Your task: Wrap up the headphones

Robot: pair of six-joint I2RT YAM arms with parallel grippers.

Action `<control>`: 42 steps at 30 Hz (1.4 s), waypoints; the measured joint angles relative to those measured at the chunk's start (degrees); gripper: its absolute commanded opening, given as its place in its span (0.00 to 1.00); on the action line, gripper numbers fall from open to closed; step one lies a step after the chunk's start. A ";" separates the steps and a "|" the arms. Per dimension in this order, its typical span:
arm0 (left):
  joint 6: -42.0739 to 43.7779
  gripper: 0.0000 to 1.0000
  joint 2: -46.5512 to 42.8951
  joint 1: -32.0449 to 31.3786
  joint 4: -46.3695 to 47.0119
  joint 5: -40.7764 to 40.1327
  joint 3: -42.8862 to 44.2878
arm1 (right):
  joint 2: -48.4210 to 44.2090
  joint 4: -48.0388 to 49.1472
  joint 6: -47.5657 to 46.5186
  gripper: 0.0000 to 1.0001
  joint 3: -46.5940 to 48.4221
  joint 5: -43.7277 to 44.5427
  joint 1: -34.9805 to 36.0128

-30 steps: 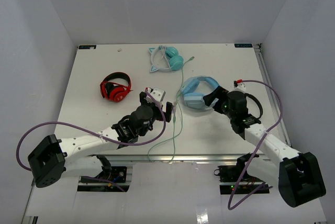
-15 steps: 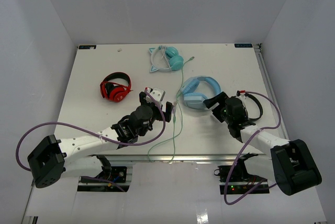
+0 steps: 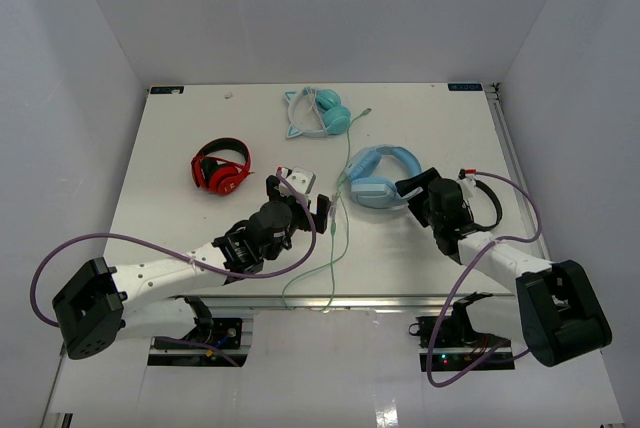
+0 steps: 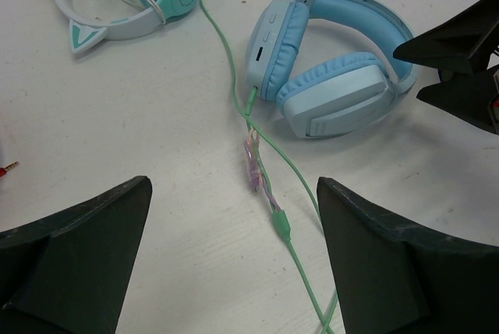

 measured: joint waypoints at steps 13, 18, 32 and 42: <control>-0.19 0.96 -0.02 0.00 -0.24 0.00 0.00 | 12.55 -3.88 -1.55 0.72 7.35 4.12 -0.24; -0.19 0.95 -0.02 0.00 -0.25 0.00 0.01 | 17.83 -3.53 -5.06 0.53 11.33 3.03 -0.23; -0.21 0.94 -0.81 0.00 -0.39 0.01 0.00 | 18.69 -7.07 -22.95 0.08 15.67 0.19 -0.05; -0.20 0.94 -0.81 0.00 -0.40 0.01 0.00 | 6.83 -9.40 -31.64 0.08 16.82 -6.96 0.08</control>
